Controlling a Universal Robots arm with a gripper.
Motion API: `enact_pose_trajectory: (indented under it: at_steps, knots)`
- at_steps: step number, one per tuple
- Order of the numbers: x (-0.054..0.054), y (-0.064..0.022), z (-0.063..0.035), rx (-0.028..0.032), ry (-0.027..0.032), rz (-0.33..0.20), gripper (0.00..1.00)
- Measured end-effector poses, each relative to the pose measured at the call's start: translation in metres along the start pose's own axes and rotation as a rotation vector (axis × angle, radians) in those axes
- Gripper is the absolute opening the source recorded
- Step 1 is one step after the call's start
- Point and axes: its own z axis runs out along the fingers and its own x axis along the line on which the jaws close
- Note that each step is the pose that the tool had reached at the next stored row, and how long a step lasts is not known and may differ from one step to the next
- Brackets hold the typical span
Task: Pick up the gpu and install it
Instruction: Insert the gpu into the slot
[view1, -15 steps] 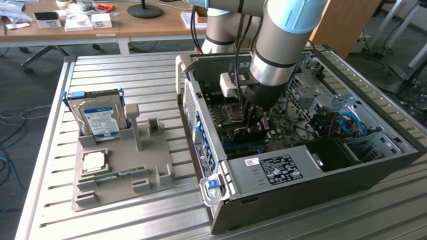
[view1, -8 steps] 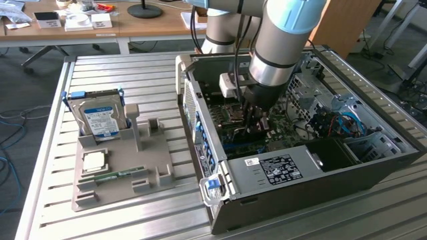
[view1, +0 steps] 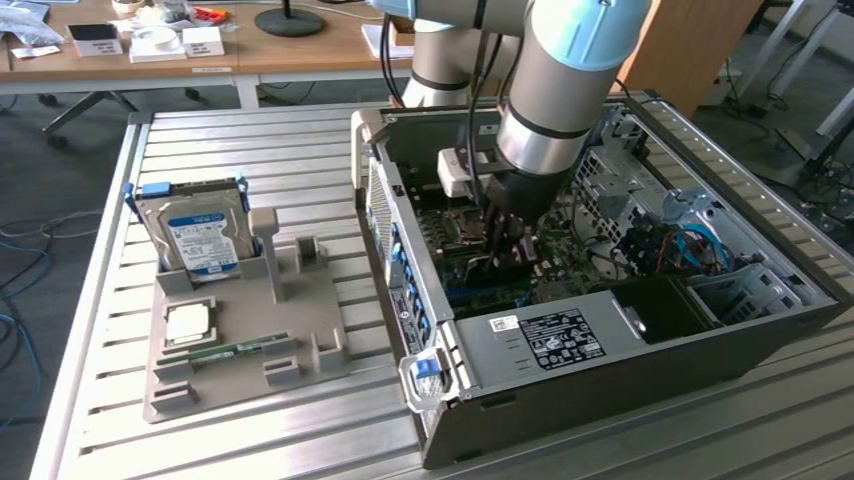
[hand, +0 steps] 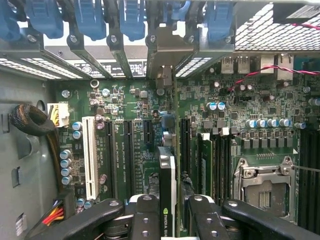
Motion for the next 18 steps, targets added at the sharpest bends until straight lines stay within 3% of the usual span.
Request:
enact_pose_trajectory:
  at_steps: [18]
  knots:
    - [0.0003, 0.0015, 0.0017, -0.0002, 0.0005, 0.000, 0.27]
